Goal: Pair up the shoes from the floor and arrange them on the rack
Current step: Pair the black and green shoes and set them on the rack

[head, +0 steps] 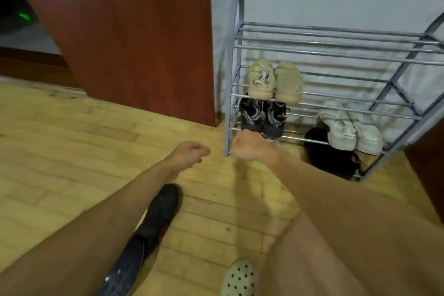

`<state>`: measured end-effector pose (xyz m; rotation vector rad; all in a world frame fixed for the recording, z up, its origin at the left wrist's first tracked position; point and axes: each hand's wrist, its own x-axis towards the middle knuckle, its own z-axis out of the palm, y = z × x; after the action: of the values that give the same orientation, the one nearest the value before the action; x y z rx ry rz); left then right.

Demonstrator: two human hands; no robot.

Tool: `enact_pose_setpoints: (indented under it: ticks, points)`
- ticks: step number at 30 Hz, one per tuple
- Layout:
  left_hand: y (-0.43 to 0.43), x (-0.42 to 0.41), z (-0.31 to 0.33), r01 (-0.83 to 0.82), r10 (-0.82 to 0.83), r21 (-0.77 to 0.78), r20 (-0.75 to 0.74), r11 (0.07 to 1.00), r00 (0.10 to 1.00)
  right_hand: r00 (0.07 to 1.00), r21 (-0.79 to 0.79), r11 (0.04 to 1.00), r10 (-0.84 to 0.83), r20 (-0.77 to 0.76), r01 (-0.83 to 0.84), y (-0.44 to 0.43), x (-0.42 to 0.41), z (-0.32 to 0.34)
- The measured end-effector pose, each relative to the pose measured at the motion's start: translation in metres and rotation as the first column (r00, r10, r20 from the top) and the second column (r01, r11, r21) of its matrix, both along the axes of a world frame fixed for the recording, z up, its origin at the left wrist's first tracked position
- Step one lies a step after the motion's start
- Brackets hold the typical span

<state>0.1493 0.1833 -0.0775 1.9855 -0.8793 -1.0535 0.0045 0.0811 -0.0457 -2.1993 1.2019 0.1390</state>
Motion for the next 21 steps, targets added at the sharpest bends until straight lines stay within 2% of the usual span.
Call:
enact_pose_setpoints:
  ticks: [3,7,9,13,18,21]
  points:
    - [0.056,0.020,-0.034,-0.081,0.082,0.033,-0.031,0.996,0.996,0.991,0.013,0.995,0.104,-0.080,-0.103,0.052,0.029,-0.036]
    - [0.134,0.040,-0.090,-0.198,0.222,0.189,-0.117,0.962,0.968,0.979,0.111,0.981,0.172,-0.108,-0.160,0.118,0.055,-0.085]
    - [0.171,0.050,-0.121,-0.242,0.280,0.266,-0.114,0.933,0.953,0.969,0.162,0.966,0.220,-0.108,-0.201,0.142,0.060,-0.107]
    - [0.243,0.065,-0.179,-0.307,0.342,0.404,-0.015,0.862,0.939,0.948,0.246,0.931,0.302,-0.102,-0.270,0.170,0.053,-0.141]
    - [0.307,0.077,-0.231,-0.305,0.214,0.522,0.230,0.797,0.949,0.957,0.284,0.936,0.255,-0.136,-0.209,0.177,0.021,-0.169]
    - [0.323,0.077,-0.247,-0.308,0.197,0.556,0.252,0.772,0.948,0.947,0.293,0.930,0.275,-0.164,-0.220,0.176,0.021,-0.175]
